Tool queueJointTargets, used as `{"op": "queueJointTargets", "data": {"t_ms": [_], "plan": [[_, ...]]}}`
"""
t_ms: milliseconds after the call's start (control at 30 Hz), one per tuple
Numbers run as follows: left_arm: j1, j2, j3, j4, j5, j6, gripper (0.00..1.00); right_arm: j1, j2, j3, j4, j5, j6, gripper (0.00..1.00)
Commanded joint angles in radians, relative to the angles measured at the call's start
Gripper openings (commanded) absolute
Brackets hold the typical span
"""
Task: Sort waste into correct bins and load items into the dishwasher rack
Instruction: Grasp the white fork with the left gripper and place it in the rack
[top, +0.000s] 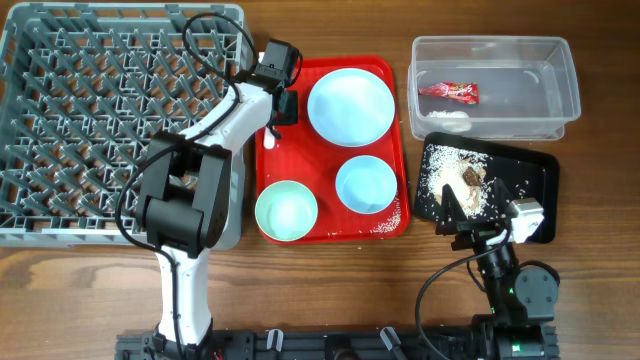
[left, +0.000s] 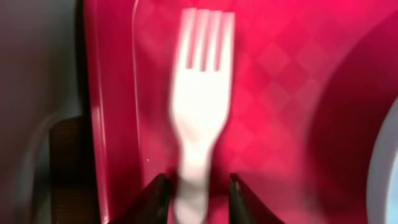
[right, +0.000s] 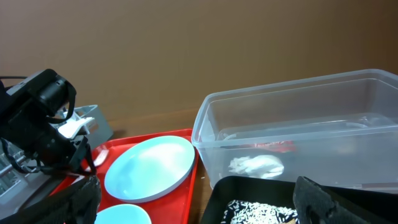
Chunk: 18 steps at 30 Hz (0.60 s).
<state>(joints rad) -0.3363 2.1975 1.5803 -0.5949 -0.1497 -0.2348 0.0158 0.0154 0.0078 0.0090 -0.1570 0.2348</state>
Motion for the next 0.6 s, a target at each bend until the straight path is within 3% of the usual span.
{"op": "queueJointTargets", "data": {"t_ms": [0,167,333,567], "plan": [[0.005,0.041,-0.005,-0.01,0.167,-0.01,0.17,-0.004,-0.012,-0.003,0.006,-0.021,0.002,1.0],[0.009,0.037,-0.005,-0.037,0.22,-0.047,0.04,-0.004,-0.012,-0.003,0.006,-0.021,0.002,1.0],[0.032,-0.034,0.028,-0.117,0.233,-0.085,0.04,-0.004,-0.012,-0.003,0.006,-0.021,0.002,1.0],[0.048,-0.267,0.069,-0.271,0.219,-0.054,0.04,-0.004,-0.012,-0.003,0.006,-0.021,0.002,1.0]]}}
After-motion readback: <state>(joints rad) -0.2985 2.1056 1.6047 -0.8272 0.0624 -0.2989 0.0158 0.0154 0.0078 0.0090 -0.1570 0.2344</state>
